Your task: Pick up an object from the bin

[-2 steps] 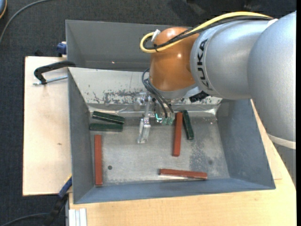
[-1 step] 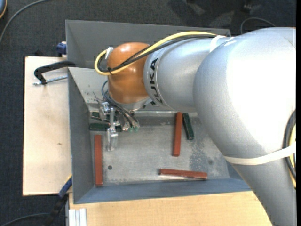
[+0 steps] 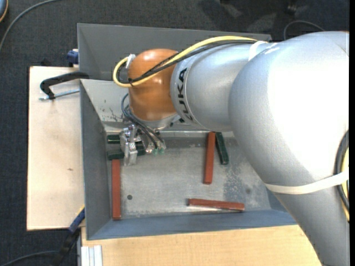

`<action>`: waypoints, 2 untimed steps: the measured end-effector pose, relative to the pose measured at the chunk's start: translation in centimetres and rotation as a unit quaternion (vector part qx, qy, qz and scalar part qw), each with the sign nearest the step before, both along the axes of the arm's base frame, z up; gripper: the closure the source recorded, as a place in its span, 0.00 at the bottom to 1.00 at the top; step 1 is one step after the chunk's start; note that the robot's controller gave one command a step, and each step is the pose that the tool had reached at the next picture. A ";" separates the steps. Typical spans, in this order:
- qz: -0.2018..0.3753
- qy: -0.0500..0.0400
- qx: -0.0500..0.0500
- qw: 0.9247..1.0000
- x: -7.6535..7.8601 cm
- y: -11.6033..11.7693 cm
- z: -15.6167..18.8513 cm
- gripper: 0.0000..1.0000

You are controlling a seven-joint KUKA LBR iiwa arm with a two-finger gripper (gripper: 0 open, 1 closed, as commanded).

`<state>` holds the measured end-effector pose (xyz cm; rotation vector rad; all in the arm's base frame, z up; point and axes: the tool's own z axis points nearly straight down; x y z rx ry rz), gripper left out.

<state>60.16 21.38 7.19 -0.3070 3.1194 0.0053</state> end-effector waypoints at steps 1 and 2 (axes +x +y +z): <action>0.077 -0.004 0.000 0.997 -2.4 -1.7 12.2 1.00; 0.221 -0.004 -0.002 0.975 -3.1 -3.1 21.0 1.00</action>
Offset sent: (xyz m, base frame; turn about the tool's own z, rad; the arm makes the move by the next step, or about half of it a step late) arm -0.0260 -0.0185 0.1159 -0.1550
